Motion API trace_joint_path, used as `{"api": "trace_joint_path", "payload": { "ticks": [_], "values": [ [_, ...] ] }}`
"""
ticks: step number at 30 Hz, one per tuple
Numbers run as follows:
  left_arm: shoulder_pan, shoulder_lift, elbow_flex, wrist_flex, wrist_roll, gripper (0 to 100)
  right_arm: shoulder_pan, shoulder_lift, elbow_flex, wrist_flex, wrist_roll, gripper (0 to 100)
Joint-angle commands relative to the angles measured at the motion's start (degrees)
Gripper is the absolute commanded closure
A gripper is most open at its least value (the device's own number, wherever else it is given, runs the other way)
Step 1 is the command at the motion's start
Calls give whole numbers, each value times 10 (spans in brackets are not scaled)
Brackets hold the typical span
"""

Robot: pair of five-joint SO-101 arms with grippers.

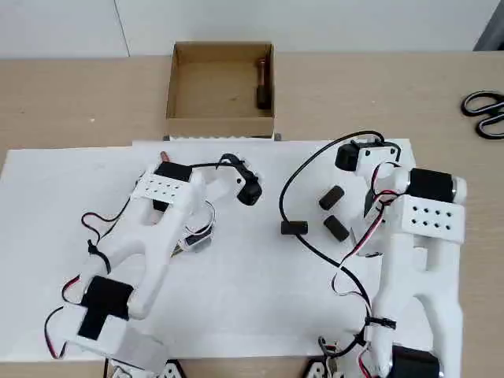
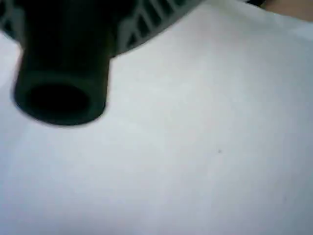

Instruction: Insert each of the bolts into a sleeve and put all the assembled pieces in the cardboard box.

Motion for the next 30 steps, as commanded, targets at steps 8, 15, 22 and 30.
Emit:
{"api": "trace_joint_path", "payload": {
  "ticks": [8, 15, 22, 30],
  "values": [
    [-4, 85, -44, -9, 1, 994, 5, -22, -3, -3, -6, 995],
    [1, -4, -55, 28, 11, 994, 3, -97, -28, 0, -2, 995],
    [3, -136, -55, 84, 74, 994, -23, -218, -12, 3, -2, 995],
    [3, -265, -55, 135, 182, 994, -21, -321, -11, 1, -6, 995]
  ]
}}
